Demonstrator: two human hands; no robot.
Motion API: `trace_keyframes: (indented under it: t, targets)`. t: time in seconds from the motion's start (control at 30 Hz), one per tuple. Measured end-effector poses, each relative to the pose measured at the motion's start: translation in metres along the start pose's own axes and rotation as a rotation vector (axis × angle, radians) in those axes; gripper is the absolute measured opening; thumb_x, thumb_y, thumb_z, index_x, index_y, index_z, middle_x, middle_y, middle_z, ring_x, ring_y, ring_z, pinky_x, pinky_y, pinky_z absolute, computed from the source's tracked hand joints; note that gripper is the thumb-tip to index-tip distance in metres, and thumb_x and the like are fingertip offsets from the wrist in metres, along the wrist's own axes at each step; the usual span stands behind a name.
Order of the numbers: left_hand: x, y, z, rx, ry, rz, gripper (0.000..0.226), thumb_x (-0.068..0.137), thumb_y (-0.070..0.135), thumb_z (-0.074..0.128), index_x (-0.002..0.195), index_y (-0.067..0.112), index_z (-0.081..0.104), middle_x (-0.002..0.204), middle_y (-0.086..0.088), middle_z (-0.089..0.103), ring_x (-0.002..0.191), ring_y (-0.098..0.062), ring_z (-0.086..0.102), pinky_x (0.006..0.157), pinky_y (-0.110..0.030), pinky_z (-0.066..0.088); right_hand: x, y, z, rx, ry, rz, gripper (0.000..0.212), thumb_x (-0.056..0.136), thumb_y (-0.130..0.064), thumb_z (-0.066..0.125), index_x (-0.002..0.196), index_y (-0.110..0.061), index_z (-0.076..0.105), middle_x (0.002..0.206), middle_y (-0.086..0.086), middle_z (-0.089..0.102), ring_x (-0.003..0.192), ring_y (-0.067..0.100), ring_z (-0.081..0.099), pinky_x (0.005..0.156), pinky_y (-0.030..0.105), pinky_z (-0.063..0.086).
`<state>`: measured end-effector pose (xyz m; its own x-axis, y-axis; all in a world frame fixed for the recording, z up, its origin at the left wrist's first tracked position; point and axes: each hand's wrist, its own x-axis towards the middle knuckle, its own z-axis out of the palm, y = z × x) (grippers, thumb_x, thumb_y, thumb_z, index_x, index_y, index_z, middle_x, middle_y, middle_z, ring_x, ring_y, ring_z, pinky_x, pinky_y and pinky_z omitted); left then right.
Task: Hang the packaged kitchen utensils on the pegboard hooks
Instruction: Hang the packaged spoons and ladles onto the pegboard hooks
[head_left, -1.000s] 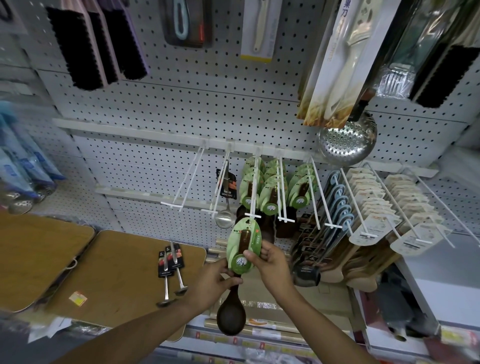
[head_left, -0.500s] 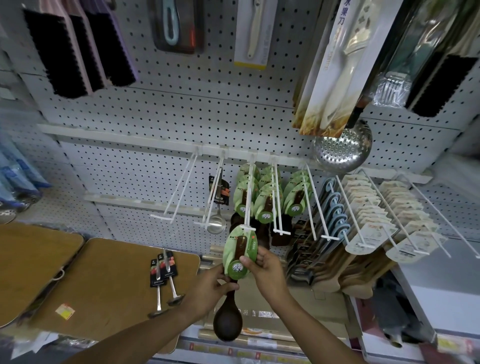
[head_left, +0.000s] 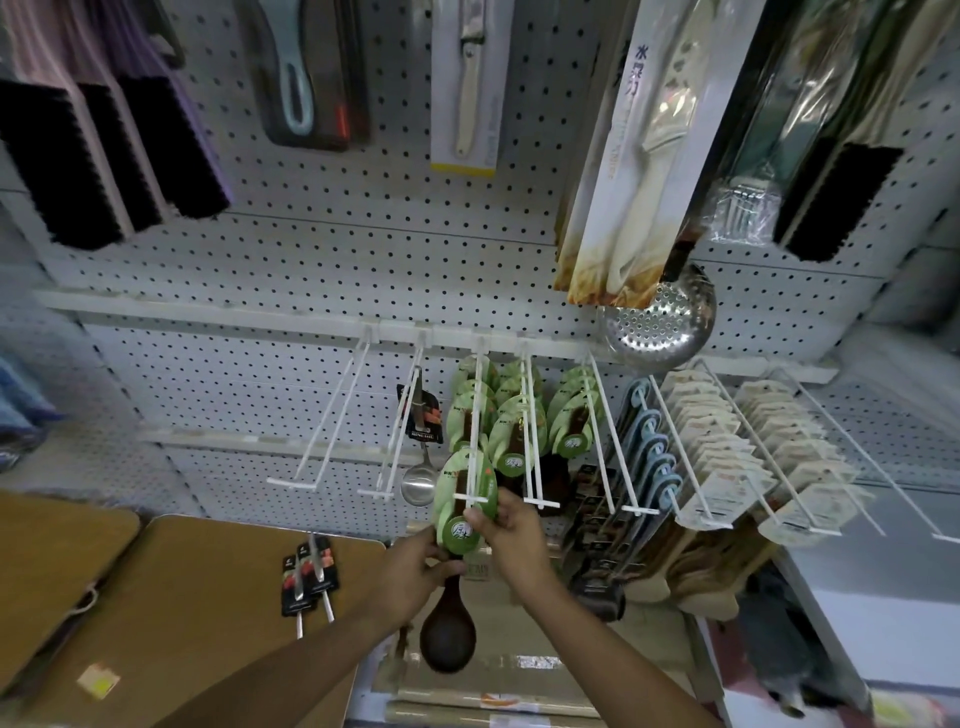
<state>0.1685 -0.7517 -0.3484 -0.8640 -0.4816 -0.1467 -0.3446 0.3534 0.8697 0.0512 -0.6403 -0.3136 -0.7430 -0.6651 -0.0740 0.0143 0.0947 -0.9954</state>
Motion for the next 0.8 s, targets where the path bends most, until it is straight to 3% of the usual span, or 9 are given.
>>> trace_keyframes:
  t: [0.1, 0.23, 0.33, 0.4, 0.47, 0.57, 0.63, 0.7, 0.8]
  targets:
    - [0.006, 0.005, 0.0, 0.05, 0.019, -0.012, 0.024, 0.084, 0.026, 0.078, 0.104, 0.028, 0.064, 0.086, 0.008, 0.075, 0.076, 0.002, 0.068, 0.068, -0.017, 0.051, 0.008, -0.001, 0.001, 0.004, 0.037, 0.025, 0.029, 0.087, 0.003, 0.067, 0.1, -0.023, 0.068, 0.09, -0.005, 0.076, 0.091, 0.015, 0.071, 0.086, 0.037, 0.056]
    - [0.012, 0.006, -0.001, 0.101, 0.042, -0.047, 0.025, 0.084, 0.033, 0.077, 0.106, 0.028, 0.065, 0.087, 0.009, 0.076, 0.076, -0.002, 0.07, 0.073, -0.024, 0.055, 0.017, -0.003, 0.001, -0.052, 0.056, 0.053, 0.031, 0.084, 0.001, 0.068, 0.094, -0.029, 0.067, 0.088, -0.005, 0.075, 0.085, 0.01, 0.07, 0.072, 0.023, 0.053]
    - [0.015, 0.009, -0.002, 0.107, 0.061, -0.051, 0.026, 0.085, 0.031, 0.076, 0.108, 0.023, 0.066, 0.088, 0.007, 0.077, 0.076, -0.005, 0.071, 0.072, -0.022, 0.054, 0.023, -0.002, 0.0, -0.09, 0.036, 0.043, 0.022, 0.076, -0.014, 0.071, 0.097, -0.02, 0.069, 0.091, 0.007, 0.075, 0.087, 0.024, 0.071, 0.072, 0.034, 0.056]
    - [0.017, 0.01, -0.003, 0.103, 0.057, -0.055, 0.029, 0.087, 0.029, 0.075, 0.112, 0.02, 0.065, 0.093, 0.005, 0.077, 0.08, -0.009, 0.072, 0.072, -0.021, 0.053, 0.027, -0.001, -0.001, -0.102, 0.015, 0.061, 0.018, 0.075, -0.014, 0.072, 0.092, -0.019, 0.069, 0.083, 0.001, 0.074, 0.077, 0.017, 0.069, 0.061, 0.026, 0.051]
    - [0.018, 0.009, -0.005, 0.11, 0.045, -0.045, 0.037, 0.088, 0.032, 0.074, 0.121, 0.02, 0.062, 0.104, 0.003, 0.075, 0.094, -0.013, 0.071, 0.085, -0.029, 0.055, 0.026, -0.006, -0.002, -0.123, 0.026, 0.075, 0.019, 0.078, -0.007, 0.073, 0.083, -0.023, 0.065, 0.073, -0.011, 0.071, 0.068, 0.002, 0.066, 0.057, 0.015, 0.044]
    - [0.015, 0.006, -0.013, 0.209, 0.029, -0.011, 0.06, 0.088, 0.038, 0.073, 0.141, 0.026, 0.047, 0.13, 0.005, 0.065, 0.117, -0.017, 0.062, 0.097, -0.034, 0.05, 0.019, -0.007, -0.009, -0.149, 0.017, 0.074, 0.026, 0.08, -0.017, 0.076, 0.093, -0.035, 0.061, 0.086, -0.02, 0.069, 0.076, -0.009, 0.063, 0.063, 0.008, 0.045]
    - [0.012, 0.002, -0.02, 0.411, 0.038, 0.015, 0.07, 0.091, 0.041, 0.067, 0.151, 0.026, 0.034, 0.147, 0.003, 0.052, 0.123, -0.019, 0.059, 0.101, -0.035, 0.048, 0.012, -0.004, -0.018, -0.206, 0.028, 0.045, 0.025, 0.086, -0.02, 0.073, 0.108, -0.028, 0.063, 0.096, -0.02, 0.064, 0.086, -0.007, 0.061, 0.077, 0.014, 0.052]
    - [0.007, -0.002, -0.026, 0.575, 0.028, 0.064, 0.068, 0.098, 0.038, 0.058, 0.156, 0.027, 0.024, 0.154, 0.002, 0.042, 0.122, -0.021, 0.058, 0.102, -0.037, 0.048, 0.006, -0.001, -0.03, -0.309, 0.077, -0.051, 0.031, 0.088, -0.015, 0.071, 0.118, -0.014, 0.063, 0.1, -0.017, 0.063, 0.091, -0.002, 0.061, 0.092, 0.03, 0.053]
    - [-0.002, -0.007, -0.035, 0.678, 0.06, 0.216, 0.06, 0.101, 0.031, 0.053, 0.155, 0.027, 0.027, 0.155, 0.004, 0.042, 0.133, -0.021, 0.051, 0.106, -0.038, 0.047, -0.003, -0.001, -0.046, -0.54, 0.073, -0.152, 0.034, 0.091, -0.017, 0.067, 0.124, -0.013, 0.061, 0.112, -0.004, 0.066, 0.097, 0.002, 0.06, 0.092, 0.025, 0.049]
